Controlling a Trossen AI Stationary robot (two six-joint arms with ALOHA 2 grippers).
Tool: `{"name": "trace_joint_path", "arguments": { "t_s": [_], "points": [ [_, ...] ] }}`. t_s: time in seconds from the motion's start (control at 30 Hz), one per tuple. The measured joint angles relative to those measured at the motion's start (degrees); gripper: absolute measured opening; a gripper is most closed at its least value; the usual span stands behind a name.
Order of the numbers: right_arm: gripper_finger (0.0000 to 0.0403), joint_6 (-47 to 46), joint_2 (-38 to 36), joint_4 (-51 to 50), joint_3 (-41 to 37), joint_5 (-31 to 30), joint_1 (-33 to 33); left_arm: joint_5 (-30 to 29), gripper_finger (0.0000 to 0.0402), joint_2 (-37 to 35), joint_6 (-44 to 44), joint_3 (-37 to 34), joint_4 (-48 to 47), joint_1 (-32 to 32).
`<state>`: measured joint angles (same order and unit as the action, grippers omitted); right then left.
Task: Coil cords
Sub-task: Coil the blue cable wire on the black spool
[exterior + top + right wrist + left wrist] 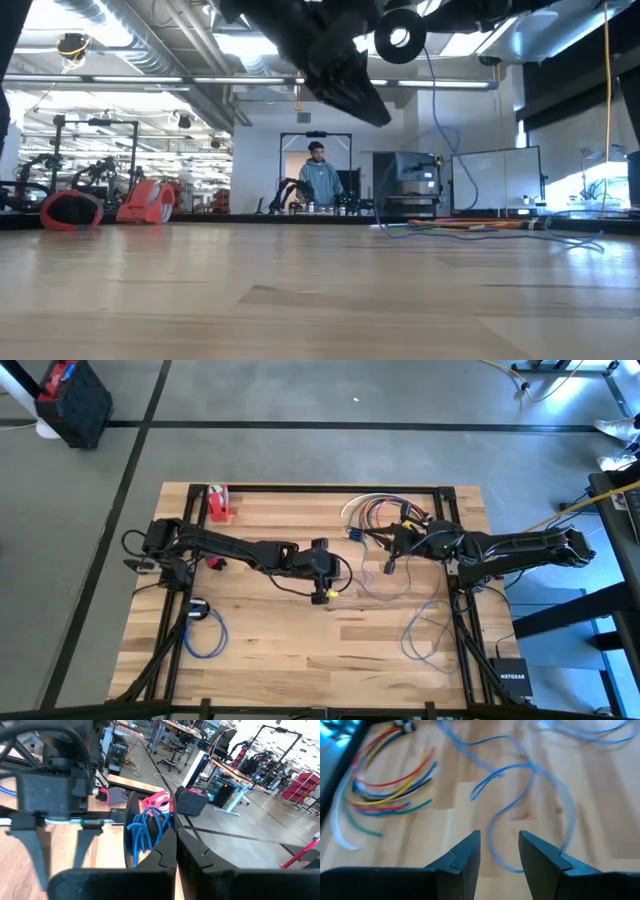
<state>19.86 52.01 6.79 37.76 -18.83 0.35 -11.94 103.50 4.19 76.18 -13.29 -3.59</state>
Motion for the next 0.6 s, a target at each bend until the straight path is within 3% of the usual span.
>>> {"name": "trace_joint_path", "arguments": {
  "t_s": [0.1,0.27,0.47,0.6],
  "points": [
    [0.0007,-0.05,0.0,-0.03,0.0,0.0,0.0,3.6,0.0127,0.14,-1.39,0.0,1.37,-0.04],
    [0.0007,-0.07,0.0,-0.11,0.0,0.0,0.01,4.72,0.0127,2.19,-2.98,0.0,5.39,-0.16],
    [0.0007,-0.07,0.02,-0.11,0.0,0.0,-0.01,12.51,0.0127,3.7,-6.42,-0.01,10.0,0.24],
    [0.0007,-0.07,0.02,-0.13,-0.01,0.0,-0.01,12.91,0.0127,3.89,-8.01,0.21,9.3,0.6]
  ]
}}
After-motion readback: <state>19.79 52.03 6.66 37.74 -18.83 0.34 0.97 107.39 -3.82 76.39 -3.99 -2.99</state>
